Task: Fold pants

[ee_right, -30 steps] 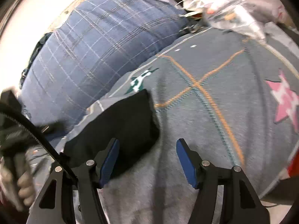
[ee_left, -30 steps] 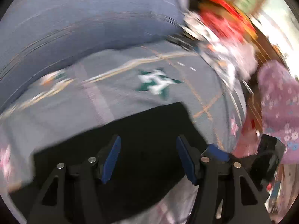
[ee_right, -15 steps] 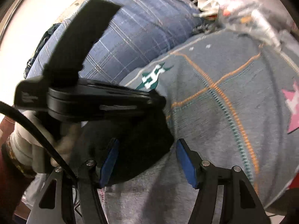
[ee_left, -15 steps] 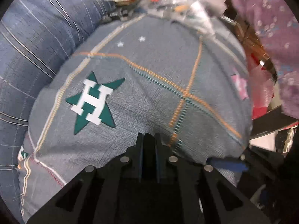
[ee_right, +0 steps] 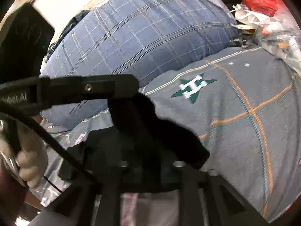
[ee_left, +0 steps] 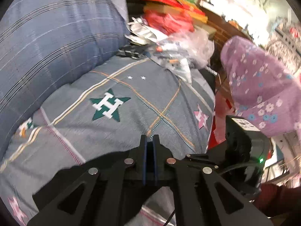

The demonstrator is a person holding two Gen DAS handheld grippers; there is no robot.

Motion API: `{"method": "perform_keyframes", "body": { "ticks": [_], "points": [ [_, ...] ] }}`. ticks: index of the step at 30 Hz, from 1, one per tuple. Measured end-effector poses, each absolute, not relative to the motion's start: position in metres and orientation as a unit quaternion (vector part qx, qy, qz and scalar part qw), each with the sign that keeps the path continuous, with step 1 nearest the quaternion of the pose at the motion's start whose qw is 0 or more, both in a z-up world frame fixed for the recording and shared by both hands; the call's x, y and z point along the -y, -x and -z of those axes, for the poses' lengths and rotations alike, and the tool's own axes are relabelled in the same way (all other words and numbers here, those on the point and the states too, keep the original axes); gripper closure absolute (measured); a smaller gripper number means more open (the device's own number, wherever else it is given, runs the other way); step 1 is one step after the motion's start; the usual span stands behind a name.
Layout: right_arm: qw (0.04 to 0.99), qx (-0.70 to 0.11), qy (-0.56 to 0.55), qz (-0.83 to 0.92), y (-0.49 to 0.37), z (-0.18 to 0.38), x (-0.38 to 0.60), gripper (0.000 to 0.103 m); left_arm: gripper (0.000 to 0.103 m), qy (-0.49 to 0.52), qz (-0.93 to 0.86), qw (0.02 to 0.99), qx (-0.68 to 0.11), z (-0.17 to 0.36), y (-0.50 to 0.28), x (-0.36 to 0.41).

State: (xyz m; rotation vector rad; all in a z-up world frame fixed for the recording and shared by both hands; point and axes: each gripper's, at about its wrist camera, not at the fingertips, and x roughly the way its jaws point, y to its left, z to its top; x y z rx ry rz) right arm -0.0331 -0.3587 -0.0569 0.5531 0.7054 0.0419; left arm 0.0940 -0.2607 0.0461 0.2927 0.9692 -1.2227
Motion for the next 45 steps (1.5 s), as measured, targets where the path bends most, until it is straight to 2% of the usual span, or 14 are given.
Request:
{"method": "perform_keyframes", "body": {
  "ticks": [9, 16, 20, 25, 28, 29, 30, 32, 33, 35, 37, 38, 42, 45],
  "points": [
    [0.887, -0.349, -0.278, -0.118, 0.016, 0.006, 0.292, 0.092, 0.098, -0.011, 0.53, 0.739, -0.415, -0.082, -0.111, 0.147],
    [0.883, -0.371, -0.21, -0.197, -0.019, -0.021, 0.189, 0.092, 0.098, 0.088, 0.489, 0.779, -0.383, -0.089, -0.128, 0.016],
    [0.87, -0.403, -0.168, -0.231, -0.05, -0.009, 0.127, 0.092, 0.098, 0.143, 0.448, 0.792, -0.388, -0.064, -0.145, -0.05],
    [0.841, -0.463, -0.121, -0.252, -0.085, 0.035, 0.056, 0.091, 0.098, 0.193, 0.34, 0.823, -0.411, -0.005, -0.175, -0.115],
    [0.809, -0.503, -0.116, -0.281, -0.091, 0.068, 0.027, 0.086, 0.098, 0.215, 0.306, 0.815, -0.442, 0.029, -0.185, -0.137],
    [0.804, -0.505, -0.117, -0.293, -0.089, 0.069, 0.023, 0.079, 0.098, 0.226, 0.304, 0.812, -0.444, 0.035, -0.184, -0.146],
    [0.804, -0.499, -0.115, -0.304, -0.084, 0.066, 0.02, 0.066, 0.096, 0.236, 0.304, 0.81, -0.443, 0.038, -0.183, -0.154],
    [0.805, -0.482, -0.114, -0.326, -0.07, 0.053, 0.024, 0.053, 0.086, 0.257, 0.295, 0.811, -0.435, 0.04, -0.18, -0.173],
    [0.806, -0.474, -0.12, -0.335, -0.064, 0.045, 0.029, 0.052, 0.076, 0.267, 0.288, 0.813, -0.43, 0.04, -0.179, -0.182],
    [0.812, -0.453, -0.137, -0.341, -0.053, 0.027, 0.051, 0.052, 0.07, 0.298, 0.277, 0.812, -0.419, 0.038, -0.172, -0.203],
    [0.828, -0.429, -0.16, -0.325, -0.051, 0.011, 0.082, 0.052, 0.069, 0.322, 0.282, 0.804, -0.413, 0.038, -0.166, -0.21],
    [0.835, -0.419, -0.172, -0.313, -0.051, 0.006, 0.095, 0.052, 0.064, 0.333, 0.287, 0.799, -0.41, 0.038, -0.161, -0.212],
    [0.859, -0.406, -0.228, -0.214, -0.077, 0.006, 0.134, 0.074, 0.049, 0.363, 0.319, 0.766, -0.425, 0.047, -0.152, -0.195],
    [0.844, -0.43, -0.244, -0.207, -0.102, 0.034, 0.126, 0.075, 0.047, 0.368, 0.327, 0.744, -0.452, 0.058, -0.154, -0.175]
  ]
}}
